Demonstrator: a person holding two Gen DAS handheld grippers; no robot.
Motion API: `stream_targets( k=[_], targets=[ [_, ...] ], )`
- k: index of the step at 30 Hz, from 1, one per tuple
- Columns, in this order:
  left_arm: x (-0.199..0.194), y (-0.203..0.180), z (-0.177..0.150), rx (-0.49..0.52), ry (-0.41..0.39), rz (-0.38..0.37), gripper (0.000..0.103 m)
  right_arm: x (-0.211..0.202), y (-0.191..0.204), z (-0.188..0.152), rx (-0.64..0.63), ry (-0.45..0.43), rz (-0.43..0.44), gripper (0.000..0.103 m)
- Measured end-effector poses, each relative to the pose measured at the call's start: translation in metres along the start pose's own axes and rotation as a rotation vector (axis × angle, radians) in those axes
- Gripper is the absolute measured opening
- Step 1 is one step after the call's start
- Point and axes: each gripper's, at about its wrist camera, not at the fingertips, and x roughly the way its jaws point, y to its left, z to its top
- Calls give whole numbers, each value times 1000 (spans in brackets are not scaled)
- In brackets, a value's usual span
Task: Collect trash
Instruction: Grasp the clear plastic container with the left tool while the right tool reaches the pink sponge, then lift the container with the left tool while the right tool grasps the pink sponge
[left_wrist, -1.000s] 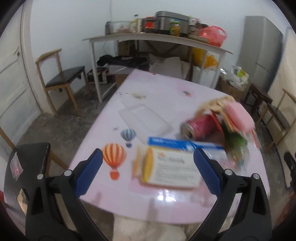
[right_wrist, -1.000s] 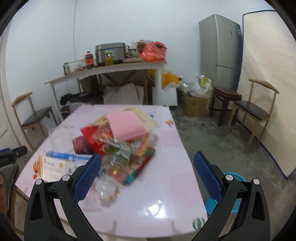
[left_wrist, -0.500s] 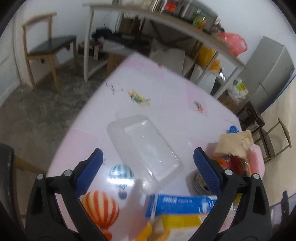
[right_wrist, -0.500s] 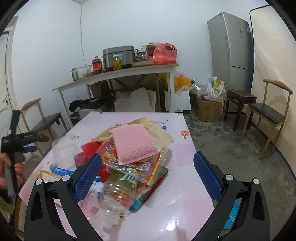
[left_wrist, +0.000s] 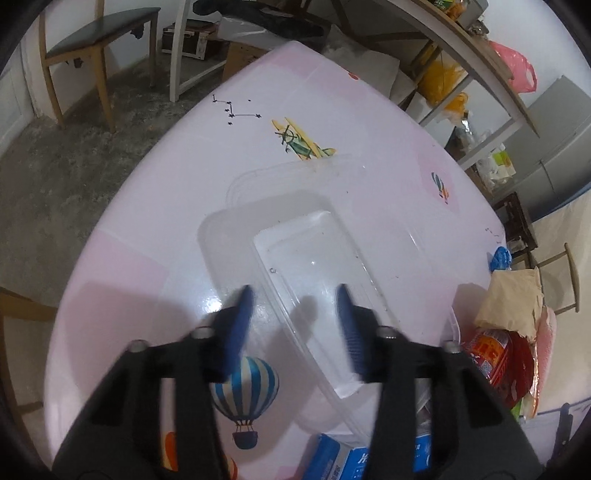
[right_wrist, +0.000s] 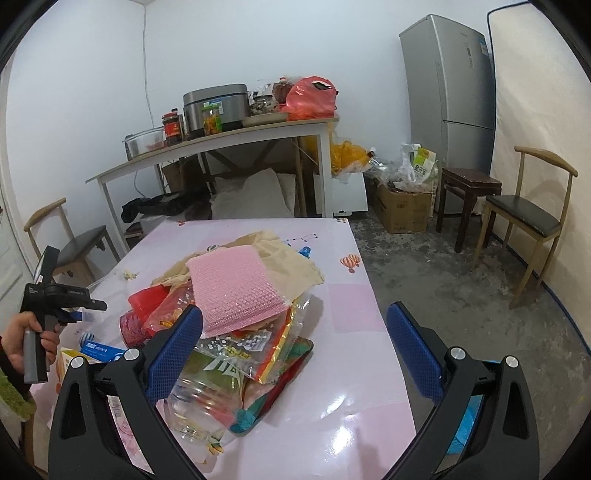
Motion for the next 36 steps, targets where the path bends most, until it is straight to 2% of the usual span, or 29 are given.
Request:
stream_targets(
  k=[2, 6, 8, 11, 14, 19, 22, 24, 28, 33, 35, 36],
  targets=[
    [0, 3, -1, -18, 1, -16, 22, 0, 4, 5, -7, -4, 10, 97],
    [-6, 18, -6, -93, -29, -77, 6, 4, 12, 20, -31, 19, 97, 97],
    [-12, 20, -8, -102, -54, -81, 4, 12, 16, 27, -44, 53, 146, 97],
    [-27, 25, -9, -116, -106, -106, 3, 35, 25, 40, -75, 153, 219, 97],
    [-47, 29, -9, -133, -171, -146, 3, 59, 38, 50, -136, 231, 254, 97],
    [-82, 33, -16, -147, -275, -209, 2, 89, 56, 55, -246, 306, 238, 97],
    [-103, 33, -26, -138, -318, -250, 2, 109, 59, 55, -263, 374, 250, 97],
    [-114, 31, -35, -132, -331, -273, 2, 123, 61, 53, -276, 435, 253, 97],
    [-129, 23, -52, -101, -345, -288, 2, 140, 68, 45, -333, 497, 213, 97],
    [-141, 19, -72, -87, -358, -320, 2, 147, 71, 43, -346, 519, 188, 97],
    [-146, 18, -79, -79, -366, -323, 2, 145, 70, 44, -342, 513, 175, 91],
    [-148, 17, -82, -75, -370, -322, 2, 144, 69, 45, -339, 511, 174, 84]
  ],
)
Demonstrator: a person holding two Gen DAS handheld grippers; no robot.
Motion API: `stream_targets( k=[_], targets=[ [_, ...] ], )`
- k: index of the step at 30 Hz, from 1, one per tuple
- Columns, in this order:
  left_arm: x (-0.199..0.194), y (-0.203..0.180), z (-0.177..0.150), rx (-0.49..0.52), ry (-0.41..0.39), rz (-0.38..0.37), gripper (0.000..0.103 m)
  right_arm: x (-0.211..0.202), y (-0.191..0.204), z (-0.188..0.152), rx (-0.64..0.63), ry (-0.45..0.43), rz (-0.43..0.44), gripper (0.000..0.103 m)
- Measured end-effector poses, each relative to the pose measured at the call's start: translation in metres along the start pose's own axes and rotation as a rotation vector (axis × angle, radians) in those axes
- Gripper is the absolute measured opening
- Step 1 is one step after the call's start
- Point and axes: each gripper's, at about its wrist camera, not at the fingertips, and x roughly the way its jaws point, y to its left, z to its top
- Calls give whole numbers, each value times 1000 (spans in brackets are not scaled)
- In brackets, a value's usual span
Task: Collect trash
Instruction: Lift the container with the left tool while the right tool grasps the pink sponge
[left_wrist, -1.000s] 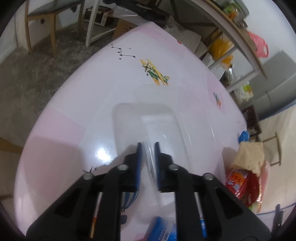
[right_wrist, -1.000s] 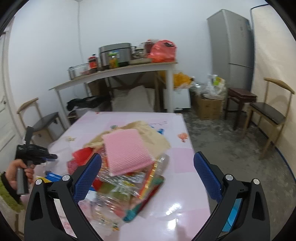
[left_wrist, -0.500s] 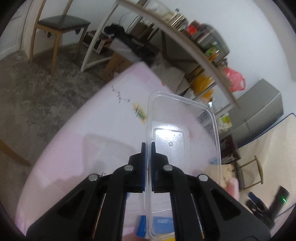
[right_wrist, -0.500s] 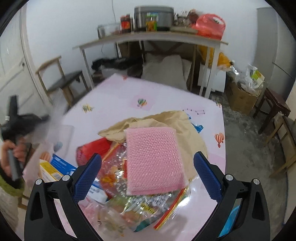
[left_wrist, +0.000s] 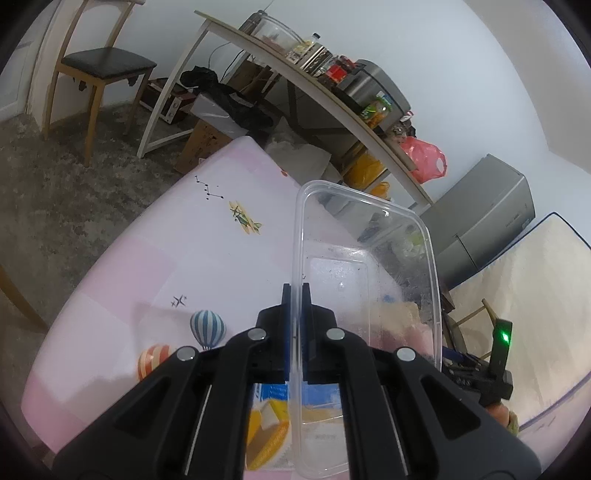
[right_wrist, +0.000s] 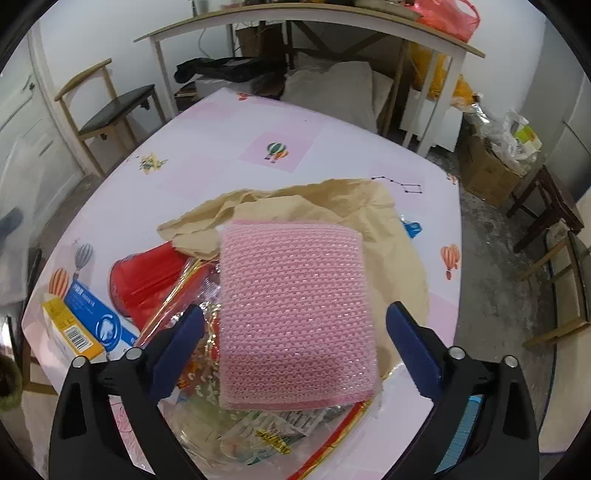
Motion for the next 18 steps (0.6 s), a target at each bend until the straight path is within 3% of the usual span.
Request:
stream_targets(
  k=[1, 9, 15, 18],
  targets=[
    [-3, -1, -2, 4, -6, 4, 2, -1, -1, 1, 5, -1, 0, 79],
    [-21, -10, -10, 23, -29, 8, 2, -12, -9, 0, 45, -38, 20, 75],
    [-30, -17, -16, 36, -41, 16, 2, -30, -18, -3, 99, -80, 72, 74],
    [-36, -25, -18, 52, -47, 9, 2, -49, -23, -7, 141, -117, 141, 74]
  ],
)
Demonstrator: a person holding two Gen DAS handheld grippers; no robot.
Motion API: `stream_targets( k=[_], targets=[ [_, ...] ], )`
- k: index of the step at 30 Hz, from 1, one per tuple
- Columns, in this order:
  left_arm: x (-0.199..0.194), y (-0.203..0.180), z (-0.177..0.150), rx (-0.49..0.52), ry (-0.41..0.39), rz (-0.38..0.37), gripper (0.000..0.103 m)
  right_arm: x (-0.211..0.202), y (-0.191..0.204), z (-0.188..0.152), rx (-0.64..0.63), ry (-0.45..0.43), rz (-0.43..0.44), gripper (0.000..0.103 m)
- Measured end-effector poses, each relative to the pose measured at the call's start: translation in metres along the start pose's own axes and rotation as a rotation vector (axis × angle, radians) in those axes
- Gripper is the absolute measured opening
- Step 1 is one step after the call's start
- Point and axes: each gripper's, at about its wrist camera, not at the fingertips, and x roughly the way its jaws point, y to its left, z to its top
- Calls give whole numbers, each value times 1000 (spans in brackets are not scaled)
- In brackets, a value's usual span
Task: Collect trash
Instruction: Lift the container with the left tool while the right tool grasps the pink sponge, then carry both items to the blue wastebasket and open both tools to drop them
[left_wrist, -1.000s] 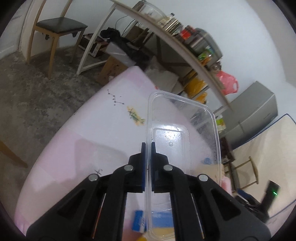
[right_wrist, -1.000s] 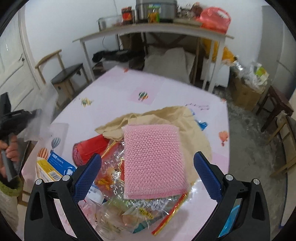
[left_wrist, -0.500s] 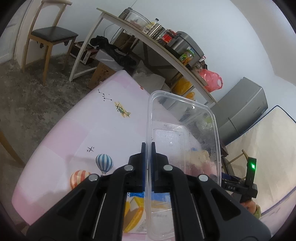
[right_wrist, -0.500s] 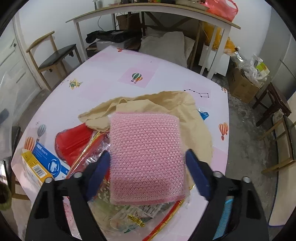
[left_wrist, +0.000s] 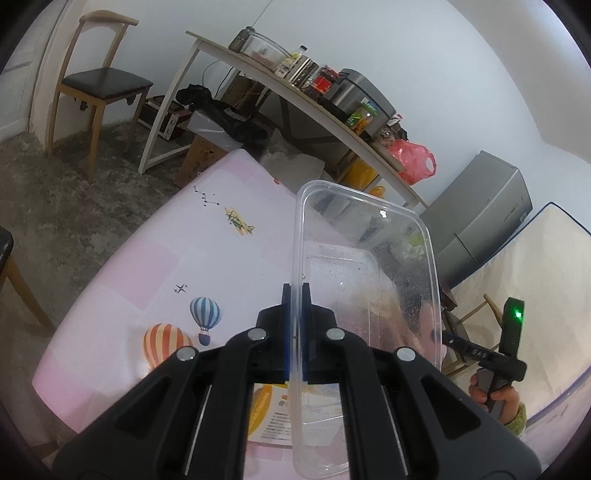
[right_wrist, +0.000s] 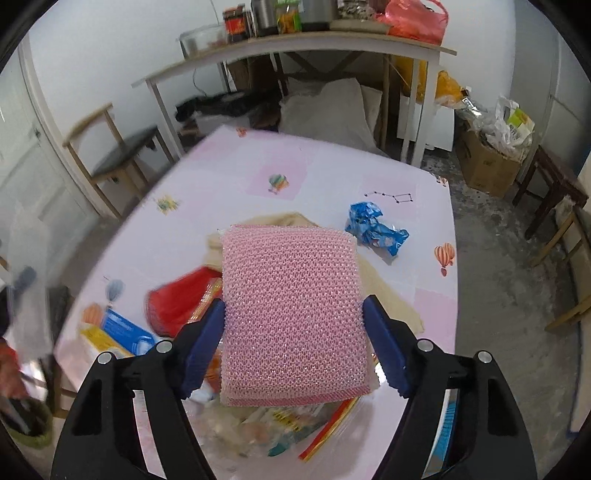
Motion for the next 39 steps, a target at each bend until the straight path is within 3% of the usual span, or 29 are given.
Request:
stream_targets(
  k=[6, 9, 14, 18, 23, 27, 30, 33, 39],
  targets=[
    [-8, -23, -2, 49, 0, -22, 2, -48, -17, -13, 119, -75, 155, 74],
    [-10, -44, -7, 88, 7, -45, 2, -76, -30, -26, 171, -124, 185, 74],
    [5, -103, -22, 204, 76, -131, 2, -123, -63, -60, 258, -207, 156, 74],
    [38, -171, -47, 334, 184, -208, 2, -162, -111, -110, 385, -261, 55, 74],
    [110, -288, -112, 589, 381, -251, 3, -191, -187, -185, 626, -274, -59, 74],
    [179, -380, -189, 807, 542, -197, 3, -202, -244, -258, 833, -276, -141, 74],
    [229, -421, -247, 948, 637, -144, 3, -205, -278, -312, 973, -281, -175, 74],
    [269, -450, -303, 1012, 746, -108, 3, -193, -307, -362, 1093, -271, -188, 74],
    [347, -483, -405, 1103, 886, -58, 4, -156, -356, -404, 1229, -231, -178, 74]
  ],
)
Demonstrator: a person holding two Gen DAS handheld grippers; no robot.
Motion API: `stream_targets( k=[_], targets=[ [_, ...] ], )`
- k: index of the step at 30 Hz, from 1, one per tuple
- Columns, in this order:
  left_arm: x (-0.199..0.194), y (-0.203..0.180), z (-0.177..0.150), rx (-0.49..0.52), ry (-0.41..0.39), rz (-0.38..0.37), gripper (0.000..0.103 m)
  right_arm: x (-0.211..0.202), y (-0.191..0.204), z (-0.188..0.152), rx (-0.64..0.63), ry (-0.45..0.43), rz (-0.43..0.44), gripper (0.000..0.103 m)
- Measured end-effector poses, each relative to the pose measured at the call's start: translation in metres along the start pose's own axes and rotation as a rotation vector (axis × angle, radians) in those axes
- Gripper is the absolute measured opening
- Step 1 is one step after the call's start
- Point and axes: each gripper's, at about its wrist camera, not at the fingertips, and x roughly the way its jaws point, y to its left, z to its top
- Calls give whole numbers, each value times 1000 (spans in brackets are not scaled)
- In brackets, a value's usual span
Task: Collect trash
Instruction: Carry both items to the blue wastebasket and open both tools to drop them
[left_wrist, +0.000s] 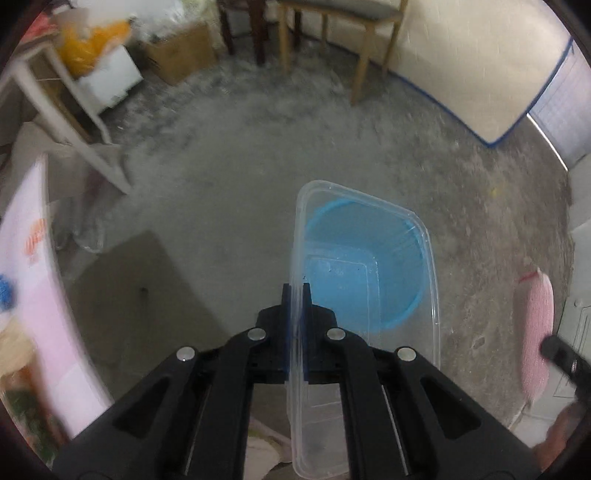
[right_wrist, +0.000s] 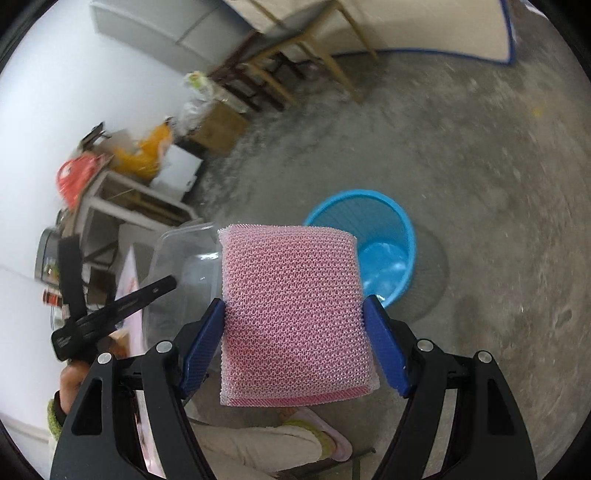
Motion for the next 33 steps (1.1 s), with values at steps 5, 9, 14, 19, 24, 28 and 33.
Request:
stream_targets(
  k=[5, 9, 14, 19, 24, 28, 33],
  targets=[
    [31, -11, 29, -30, 9, 9, 57, 38, -8, 28, 26, 35, -25, 74],
    [1, 9, 31, -73, -52, -53, 58, 86, -3, 46, -14, 93, -48, 74],
    [-73, 47, 4, -81, -154, -58, 66, 147, 11, 56, -70, 161, -106, 75],
    [-175, 111, -61, -118, -290, -8, 73, 208, 18, 64, -114, 215, -206, 83],
    [-257, 179, -160, -247, -433, 56, 77, 207, 27, 62, -138, 171, -294, 84],
    [-290, 232, -255, -403, -503, 98, 77, 168, 43, 54, -139, 109, -268, 84],
    [-317, 286, -374, -653, -620, 155, 77, 96, 94, 27, -244, 14, -212, 84]
  ],
)
